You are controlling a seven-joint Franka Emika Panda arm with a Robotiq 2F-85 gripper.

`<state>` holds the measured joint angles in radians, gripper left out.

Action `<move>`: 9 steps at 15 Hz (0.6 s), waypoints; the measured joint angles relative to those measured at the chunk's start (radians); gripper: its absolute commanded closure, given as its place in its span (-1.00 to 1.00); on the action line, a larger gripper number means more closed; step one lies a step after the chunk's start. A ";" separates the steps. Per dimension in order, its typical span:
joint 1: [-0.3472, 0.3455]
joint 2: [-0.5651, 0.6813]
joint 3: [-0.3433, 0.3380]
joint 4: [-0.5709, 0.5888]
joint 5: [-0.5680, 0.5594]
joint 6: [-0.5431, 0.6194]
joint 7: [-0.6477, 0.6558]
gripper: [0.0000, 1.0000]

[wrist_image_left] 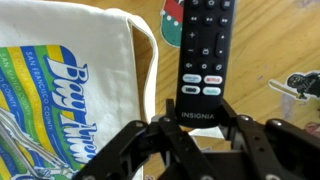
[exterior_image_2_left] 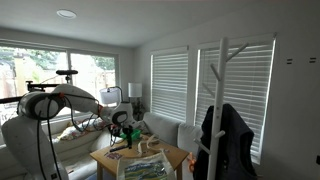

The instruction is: Remove the remote controller from the green storage box and put it on the table

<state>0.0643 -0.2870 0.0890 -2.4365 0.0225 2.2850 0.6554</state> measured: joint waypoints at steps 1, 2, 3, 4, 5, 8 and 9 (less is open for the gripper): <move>0.001 0.007 0.000 0.000 0.007 -0.002 -0.030 0.64; 0.003 0.016 0.000 0.000 0.017 -0.003 -0.060 0.64; 0.005 0.025 0.001 0.000 0.026 -0.003 -0.088 0.64; 0.007 0.034 0.003 0.000 0.035 -0.003 -0.114 0.64; 0.008 0.045 0.006 0.000 0.041 -0.003 -0.135 0.64; 0.011 0.081 0.017 0.000 0.056 -0.004 -0.181 0.64; 0.012 0.094 0.019 0.000 0.059 -0.004 -0.191 0.64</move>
<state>0.0767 -0.1931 0.1083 -2.4367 0.0811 2.2809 0.4645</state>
